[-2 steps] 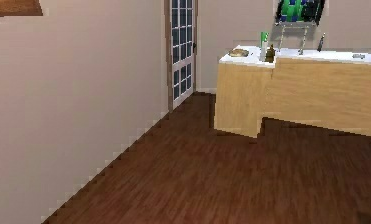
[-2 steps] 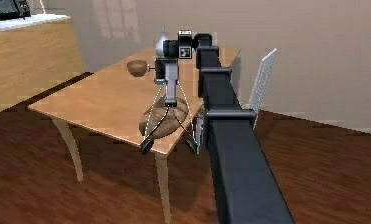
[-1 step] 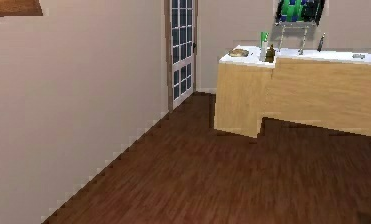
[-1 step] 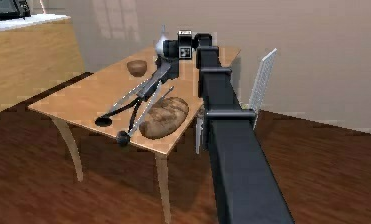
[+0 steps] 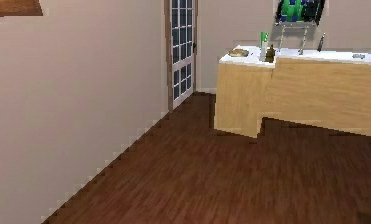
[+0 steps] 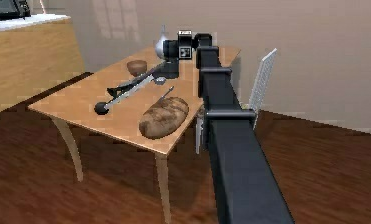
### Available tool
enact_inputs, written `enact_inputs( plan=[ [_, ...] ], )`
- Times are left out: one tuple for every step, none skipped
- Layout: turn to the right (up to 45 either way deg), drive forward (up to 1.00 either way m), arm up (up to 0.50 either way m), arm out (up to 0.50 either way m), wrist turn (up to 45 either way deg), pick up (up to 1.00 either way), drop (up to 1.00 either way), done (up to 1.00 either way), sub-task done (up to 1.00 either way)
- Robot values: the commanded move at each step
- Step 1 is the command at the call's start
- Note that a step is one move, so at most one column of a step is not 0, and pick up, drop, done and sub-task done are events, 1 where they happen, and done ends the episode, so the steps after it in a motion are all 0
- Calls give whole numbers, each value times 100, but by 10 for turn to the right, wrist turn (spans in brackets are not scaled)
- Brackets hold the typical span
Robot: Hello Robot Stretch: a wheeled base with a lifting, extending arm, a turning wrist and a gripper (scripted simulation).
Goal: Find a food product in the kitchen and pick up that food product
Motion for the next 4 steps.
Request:
enact_inputs(
  plan=[
    [0,0,0,0,450,0,0,0,0],
    [0,0,0,0,270,0,0,0,0],
    [0,0,-26,0,0,0,0,0,0],
    [0,0,0,0,0,100,0,0,0]
  ],
)
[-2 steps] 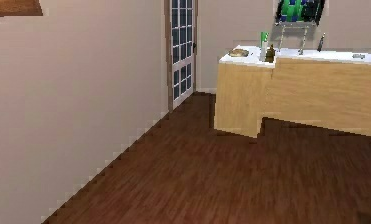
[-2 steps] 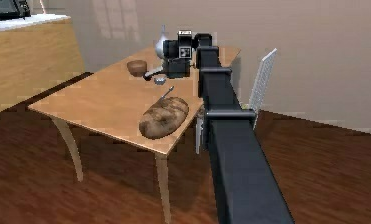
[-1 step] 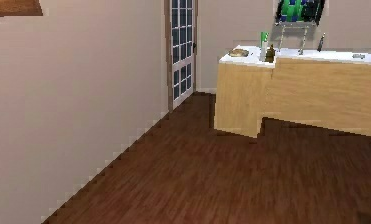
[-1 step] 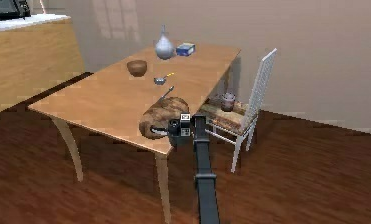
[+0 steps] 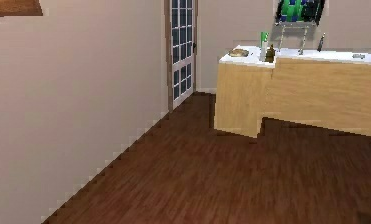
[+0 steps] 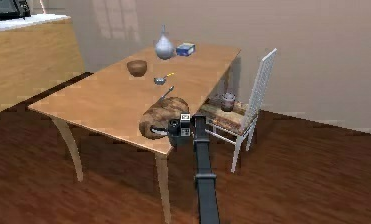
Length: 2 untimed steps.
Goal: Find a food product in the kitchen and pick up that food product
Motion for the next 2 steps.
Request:
enact_inputs(
  plan=[
    [0,0,10,0,0,0,0,0,0],
    [0,0,0,0,0,0,0,100,0]
  ],
)
